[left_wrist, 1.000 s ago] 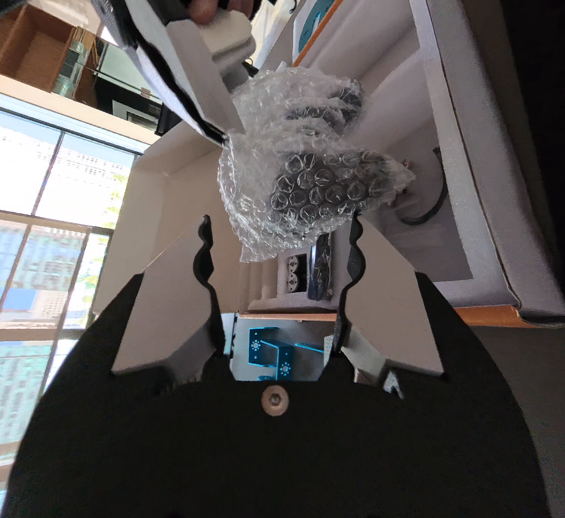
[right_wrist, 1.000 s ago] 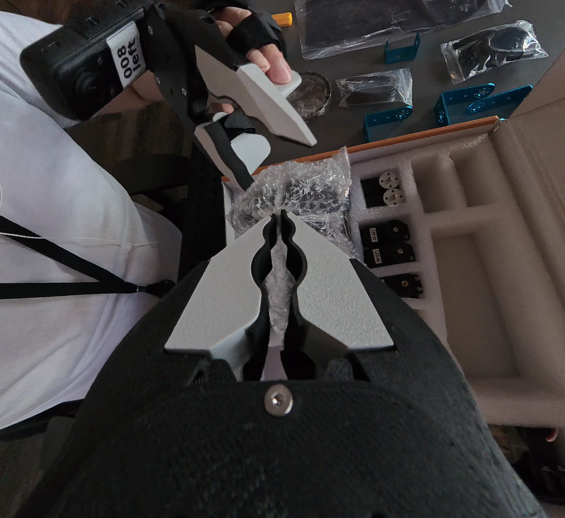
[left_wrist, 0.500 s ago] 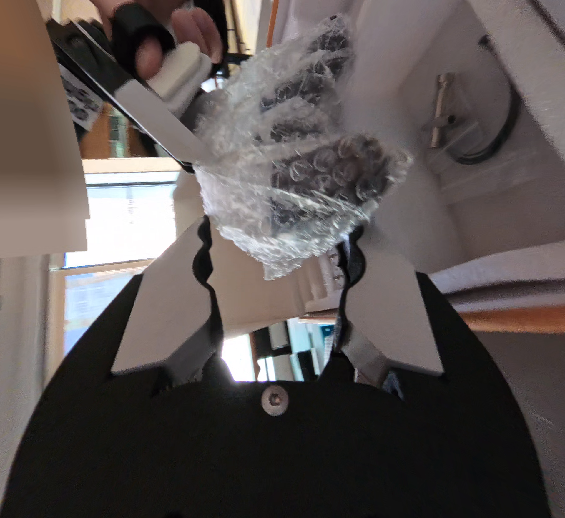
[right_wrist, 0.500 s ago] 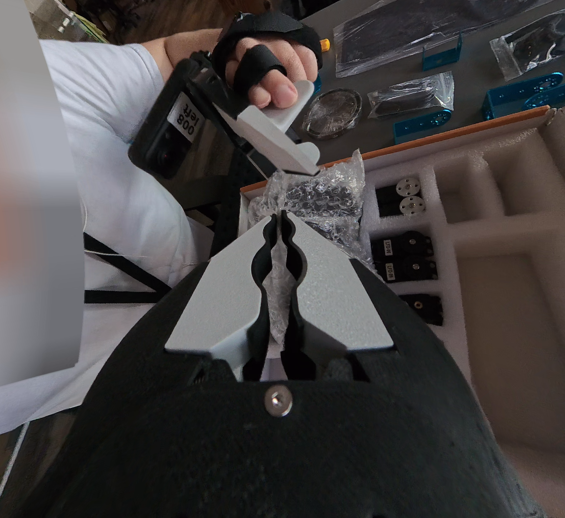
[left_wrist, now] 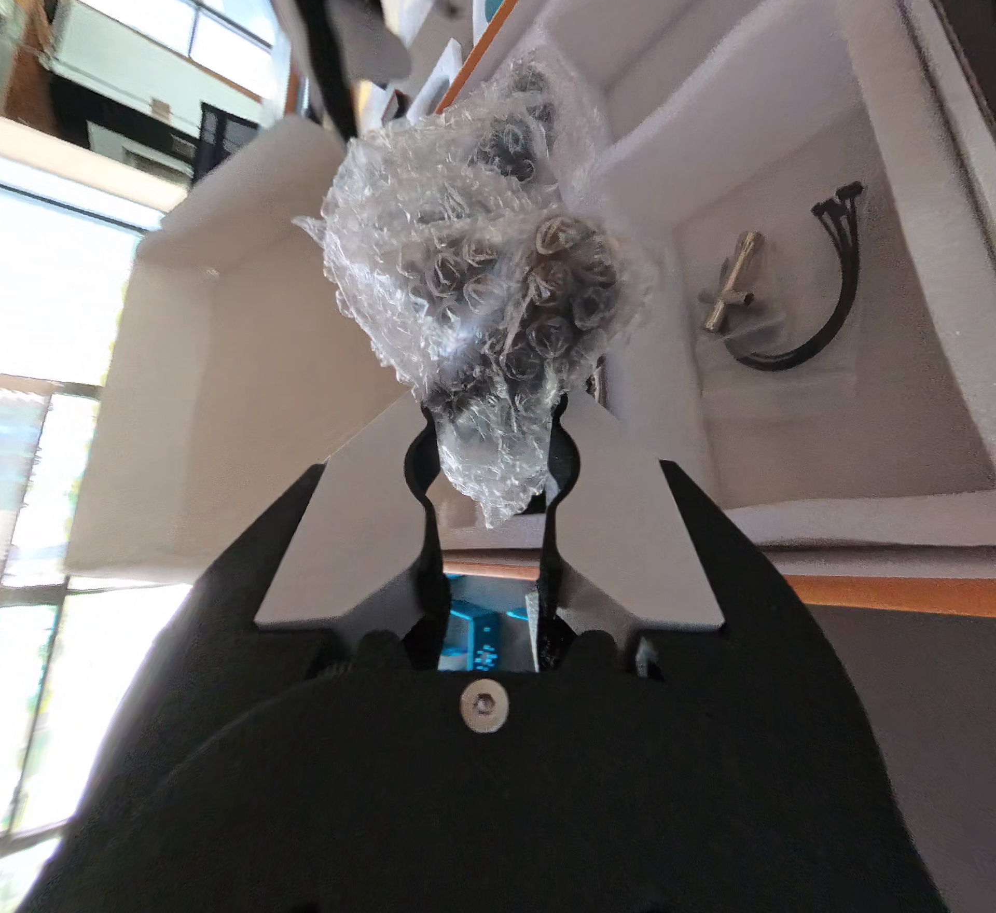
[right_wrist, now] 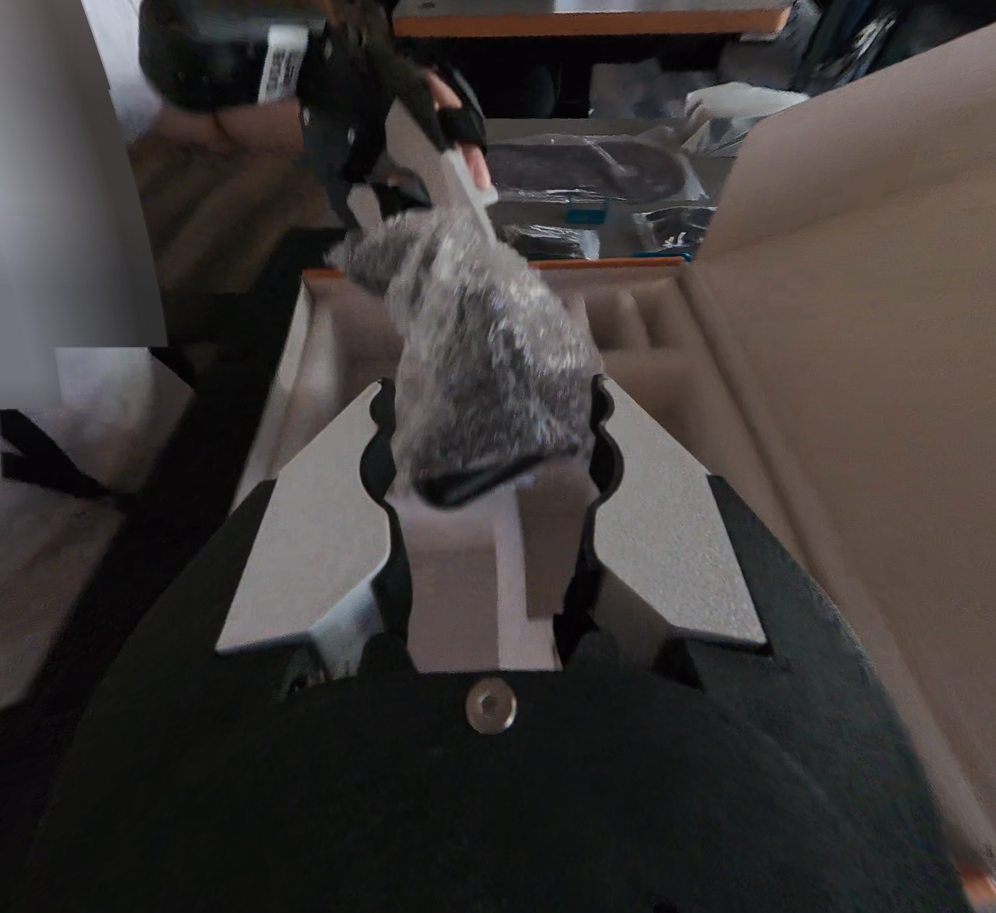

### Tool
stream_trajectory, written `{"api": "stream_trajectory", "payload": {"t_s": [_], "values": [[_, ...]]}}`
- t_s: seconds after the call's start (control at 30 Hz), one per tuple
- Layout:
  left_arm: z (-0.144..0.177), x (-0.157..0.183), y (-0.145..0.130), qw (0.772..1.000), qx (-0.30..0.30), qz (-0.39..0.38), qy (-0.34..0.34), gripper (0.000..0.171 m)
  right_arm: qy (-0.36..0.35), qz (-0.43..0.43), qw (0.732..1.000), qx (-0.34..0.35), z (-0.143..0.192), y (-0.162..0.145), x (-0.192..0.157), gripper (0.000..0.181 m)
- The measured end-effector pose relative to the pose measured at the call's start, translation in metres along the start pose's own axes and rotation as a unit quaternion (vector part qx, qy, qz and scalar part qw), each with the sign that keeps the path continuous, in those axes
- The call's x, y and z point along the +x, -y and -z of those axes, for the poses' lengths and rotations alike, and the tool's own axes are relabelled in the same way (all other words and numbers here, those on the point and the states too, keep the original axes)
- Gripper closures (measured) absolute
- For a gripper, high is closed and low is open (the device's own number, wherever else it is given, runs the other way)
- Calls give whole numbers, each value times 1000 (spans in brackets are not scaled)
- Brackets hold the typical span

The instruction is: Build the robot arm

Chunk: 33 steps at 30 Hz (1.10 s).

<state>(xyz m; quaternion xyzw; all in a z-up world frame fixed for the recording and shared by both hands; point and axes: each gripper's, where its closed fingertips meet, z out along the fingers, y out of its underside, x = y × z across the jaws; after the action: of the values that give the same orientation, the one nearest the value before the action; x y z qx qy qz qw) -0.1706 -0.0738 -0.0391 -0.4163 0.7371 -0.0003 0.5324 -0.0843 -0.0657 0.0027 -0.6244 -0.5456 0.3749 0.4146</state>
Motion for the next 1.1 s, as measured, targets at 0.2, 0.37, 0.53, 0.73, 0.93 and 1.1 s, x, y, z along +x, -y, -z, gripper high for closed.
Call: {"api": "stream_trajectory", "payload": {"t_s": [0.2,0.37,0.53,0.73,0.93,1.1], "values": [[-2,-5,-6,992,18,122,-42,136,-97,150,980,-84,9,-60,-5,129],[-5,-10,-6,976,32,204,-67,136,-122,184,969,-112,-12,-58,9,140],[0,-21,-4,932,62,341,-107,137,-118,109,984,-73,-13,-43,24,159],[9,-29,9,820,78,531,-200,137,-47,-103,994,-13,-1,-21,19,164],[24,-17,23,786,98,555,-253,136,7,-182,983,-10,3,-14,-10,165],[35,19,23,902,53,378,-204,135,-74,-43,995,-41,-6,-25,-47,164]]}}
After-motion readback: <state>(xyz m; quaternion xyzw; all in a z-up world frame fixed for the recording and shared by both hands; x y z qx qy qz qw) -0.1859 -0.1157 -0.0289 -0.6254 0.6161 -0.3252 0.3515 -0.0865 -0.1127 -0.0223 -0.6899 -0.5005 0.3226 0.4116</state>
